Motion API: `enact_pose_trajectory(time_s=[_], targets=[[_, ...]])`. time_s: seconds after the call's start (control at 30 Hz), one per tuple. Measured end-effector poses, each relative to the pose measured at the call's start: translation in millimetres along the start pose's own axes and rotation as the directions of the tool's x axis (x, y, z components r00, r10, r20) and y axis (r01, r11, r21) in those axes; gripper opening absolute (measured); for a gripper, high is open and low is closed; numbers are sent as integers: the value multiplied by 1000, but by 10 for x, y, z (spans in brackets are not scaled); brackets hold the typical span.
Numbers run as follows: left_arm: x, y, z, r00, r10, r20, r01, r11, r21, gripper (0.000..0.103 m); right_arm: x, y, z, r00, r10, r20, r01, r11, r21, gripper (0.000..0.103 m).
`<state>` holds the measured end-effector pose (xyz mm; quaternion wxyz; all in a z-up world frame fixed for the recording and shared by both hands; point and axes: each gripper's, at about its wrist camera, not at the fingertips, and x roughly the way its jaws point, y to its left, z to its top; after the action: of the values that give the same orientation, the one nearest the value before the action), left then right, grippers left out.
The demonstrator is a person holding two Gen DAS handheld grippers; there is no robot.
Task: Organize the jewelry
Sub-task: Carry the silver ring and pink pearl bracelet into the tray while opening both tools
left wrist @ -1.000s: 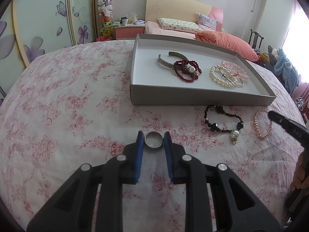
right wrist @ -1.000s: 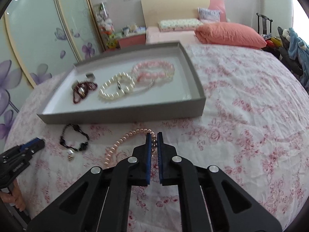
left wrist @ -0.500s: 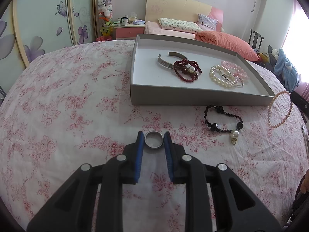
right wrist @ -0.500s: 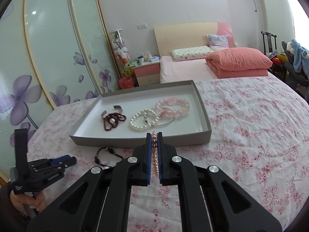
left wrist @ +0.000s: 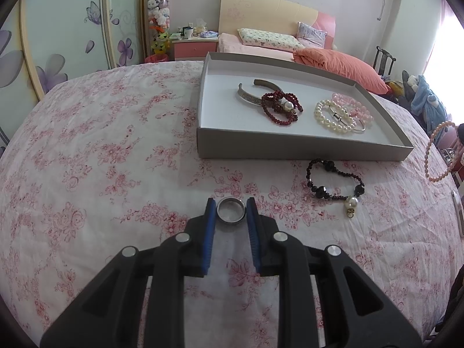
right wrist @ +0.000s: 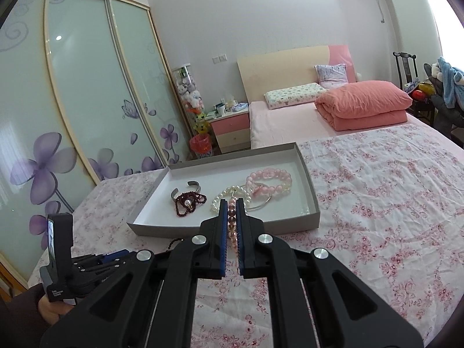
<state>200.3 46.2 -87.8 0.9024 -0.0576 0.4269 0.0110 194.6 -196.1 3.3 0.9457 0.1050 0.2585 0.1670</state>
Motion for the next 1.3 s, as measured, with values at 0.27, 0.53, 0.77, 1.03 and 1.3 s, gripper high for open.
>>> enact_pose_trajectory(time_s=[0.27,0.53,0.77,1.03,1.3], targets=[[-262,-106,-15,997,-17,77,16,1000,14,22,-86,15,-14,1000,10,15,-10,1000,-4,7],[-679,-355,19,970,-27,241,15,999,51,22,-126,151,-35,999,32,31,-31,999,-34,7],[-981,-505,62,927,-13,375,-17,997,78,22,-147,323,-29,997,51,51,-47,996,-80,7],[-1160,-616,64,897,-11,441,-36,994,99,22,-201,474,-9,995,53,89,-41,991,-128,7],[-1266,-632,97,873,-9,487,-44,994,97,22,-235,534,83,989,48,141,-27,988,-153,7]])
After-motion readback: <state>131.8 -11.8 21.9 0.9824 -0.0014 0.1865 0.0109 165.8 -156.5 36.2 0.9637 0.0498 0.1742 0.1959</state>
